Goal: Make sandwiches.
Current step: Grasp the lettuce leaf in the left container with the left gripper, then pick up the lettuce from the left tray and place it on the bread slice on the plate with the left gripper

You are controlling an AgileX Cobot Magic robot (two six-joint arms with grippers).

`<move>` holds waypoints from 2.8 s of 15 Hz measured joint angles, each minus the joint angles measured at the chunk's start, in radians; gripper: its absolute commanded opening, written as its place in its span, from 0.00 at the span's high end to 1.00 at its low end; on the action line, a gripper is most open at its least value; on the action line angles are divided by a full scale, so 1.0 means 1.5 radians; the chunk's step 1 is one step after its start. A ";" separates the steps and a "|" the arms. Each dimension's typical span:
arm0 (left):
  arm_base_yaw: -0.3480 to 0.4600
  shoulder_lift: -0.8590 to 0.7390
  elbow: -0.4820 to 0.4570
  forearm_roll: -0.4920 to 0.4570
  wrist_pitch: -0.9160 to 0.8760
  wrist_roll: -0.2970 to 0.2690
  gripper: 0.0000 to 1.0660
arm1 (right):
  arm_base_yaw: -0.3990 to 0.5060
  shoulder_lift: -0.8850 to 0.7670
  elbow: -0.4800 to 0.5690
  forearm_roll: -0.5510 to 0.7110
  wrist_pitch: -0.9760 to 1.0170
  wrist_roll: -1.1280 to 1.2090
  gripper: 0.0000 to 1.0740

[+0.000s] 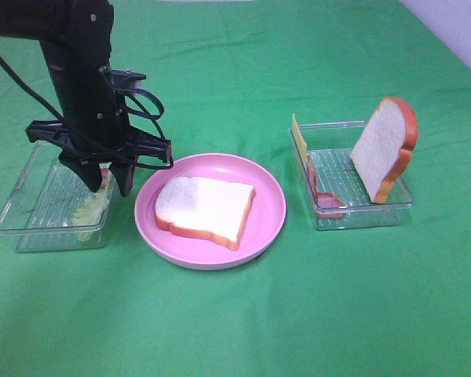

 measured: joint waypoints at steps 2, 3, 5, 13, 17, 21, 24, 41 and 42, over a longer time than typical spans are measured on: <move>0.000 0.000 0.000 0.000 0.001 0.000 0.75 | 0.000 0.000 0.000 0.000 0.000 0.000 0.28; 0.000 0.000 0.000 0.000 0.001 0.000 0.79 | 0.000 0.000 0.000 0.000 0.000 0.000 0.28; 0.000 0.001 0.000 0.000 0.001 0.000 0.91 | 0.000 0.000 0.000 0.000 0.000 0.000 0.28; 0.000 -0.007 0.000 0.000 0.009 0.000 1.00 | 0.000 0.000 0.000 0.000 0.000 0.000 0.28; 0.000 -0.097 0.000 -0.055 0.022 0.009 1.00 | 0.000 0.000 0.000 0.000 0.000 0.000 0.28; 0.000 -0.130 0.000 -0.231 0.005 0.109 1.00 | 0.000 0.000 0.000 0.000 0.000 0.000 0.28; -0.006 -0.109 0.000 -0.383 -0.036 0.216 1.00 | 0.000 0.000 0.000 0.000 0.000 0.000 0.28; -0.026 0.007 -0.005 -0.248 -0.117 0.188 0.40 | 0.000 0.000 0.000 0.000 0.000 0.000 0.28; -0.026 0.007 -0.025 -0.217 -0.109 0.165 0.33 | 0.000 0.000 0.000 0.000 0.000 0.000 0.28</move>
